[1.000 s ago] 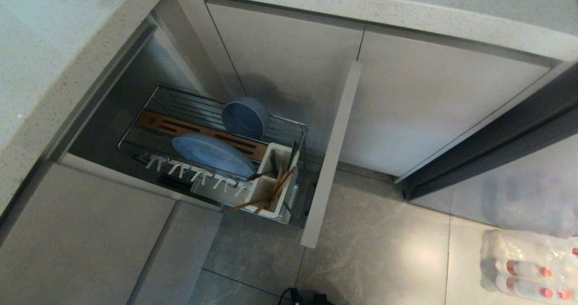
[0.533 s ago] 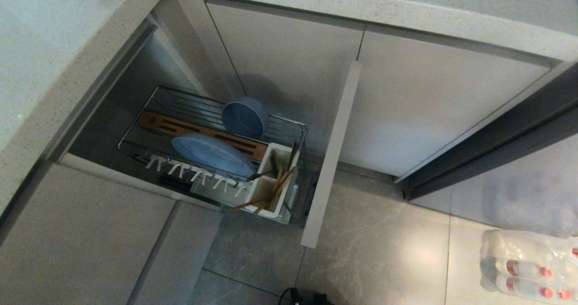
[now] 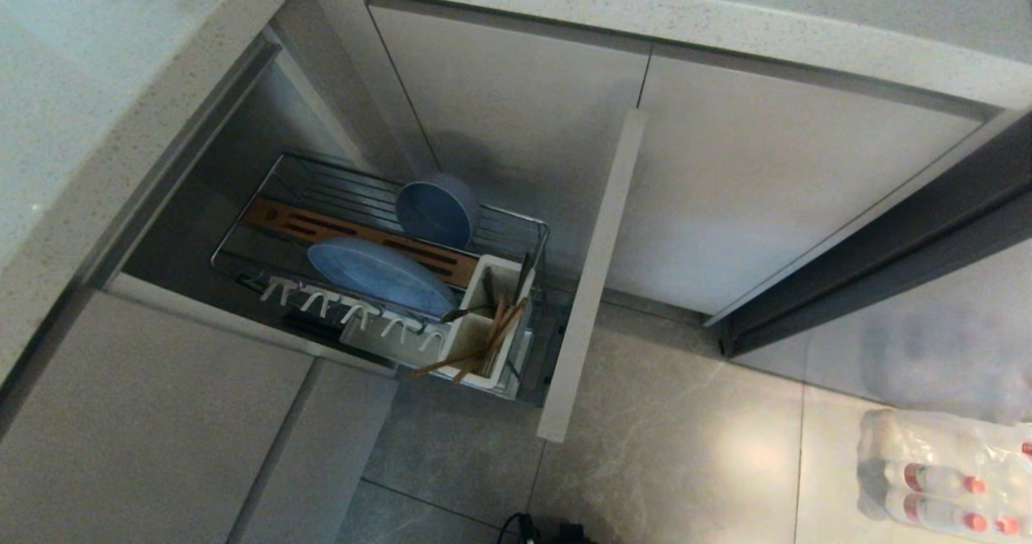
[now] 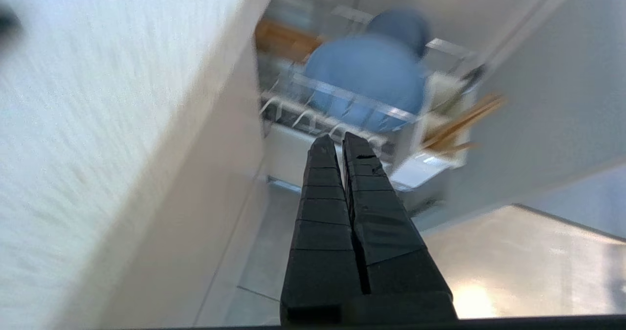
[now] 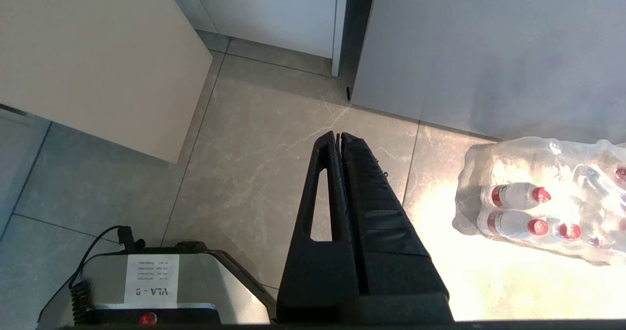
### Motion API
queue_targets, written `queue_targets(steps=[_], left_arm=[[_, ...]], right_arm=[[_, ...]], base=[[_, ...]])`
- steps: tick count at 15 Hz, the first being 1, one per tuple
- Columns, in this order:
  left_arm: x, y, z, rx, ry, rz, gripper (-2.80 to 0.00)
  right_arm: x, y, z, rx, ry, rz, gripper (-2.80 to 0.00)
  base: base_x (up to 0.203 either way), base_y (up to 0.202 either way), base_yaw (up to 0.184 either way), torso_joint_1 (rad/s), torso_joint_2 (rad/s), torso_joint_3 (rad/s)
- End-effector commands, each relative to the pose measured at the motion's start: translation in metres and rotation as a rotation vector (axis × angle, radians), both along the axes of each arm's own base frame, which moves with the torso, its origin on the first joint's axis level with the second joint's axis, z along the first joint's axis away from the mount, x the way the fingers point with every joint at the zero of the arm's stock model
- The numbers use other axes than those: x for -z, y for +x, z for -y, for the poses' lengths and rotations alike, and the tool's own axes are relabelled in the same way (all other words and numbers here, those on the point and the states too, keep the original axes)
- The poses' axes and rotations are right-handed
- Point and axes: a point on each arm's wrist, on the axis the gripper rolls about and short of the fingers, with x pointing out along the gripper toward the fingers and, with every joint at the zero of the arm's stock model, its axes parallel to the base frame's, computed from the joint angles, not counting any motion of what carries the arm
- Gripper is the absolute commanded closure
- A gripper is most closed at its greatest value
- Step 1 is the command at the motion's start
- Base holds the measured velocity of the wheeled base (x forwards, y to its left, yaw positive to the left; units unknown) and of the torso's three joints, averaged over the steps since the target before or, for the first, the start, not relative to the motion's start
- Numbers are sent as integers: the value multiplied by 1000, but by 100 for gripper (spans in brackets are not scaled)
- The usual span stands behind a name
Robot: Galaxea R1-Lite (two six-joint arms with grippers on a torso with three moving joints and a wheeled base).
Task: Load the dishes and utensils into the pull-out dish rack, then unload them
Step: Take the plate out of the cupboard
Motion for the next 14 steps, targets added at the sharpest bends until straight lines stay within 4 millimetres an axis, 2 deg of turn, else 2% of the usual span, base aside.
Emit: queue_targets(steps=[1, 3, 5, 8, 11, 14], left_arm=[[-38, -5, 1, 10, -5, -8, 0], [-93, 5, 2, 25, -53, -25, 0], [-141, 24, 3, 32, -164, -33, 0], [-193, 57, 3, 61, -389, -61, 0], [-219, 87, 1, 138, -614, -178, 0], [-222, 114, 5, 242, -743, -341, 0]], right_arm=[[0, 0, 0, 0, 0, -1, 0], [0, 0, 0, 0, 0, 0, 0], [0, 0, 0, 0, 0, 0, 0], [0, 0, 0, 0, 0, -1, 0], [0, 0, 0, 0, 0, 0, 0], [0, 0, 0, 0, 0, 0, 0]], base=[[0, 0, 0, 0, 0, 0], [0, 0, 0, 0, 0, 0], [0, 0, 0, 0, 0, 0], [0, 0, 0, 0, 0, 0], [0, 0, 0, 0, 0, 0], [0, 0, 0, 0, 0, 0]])
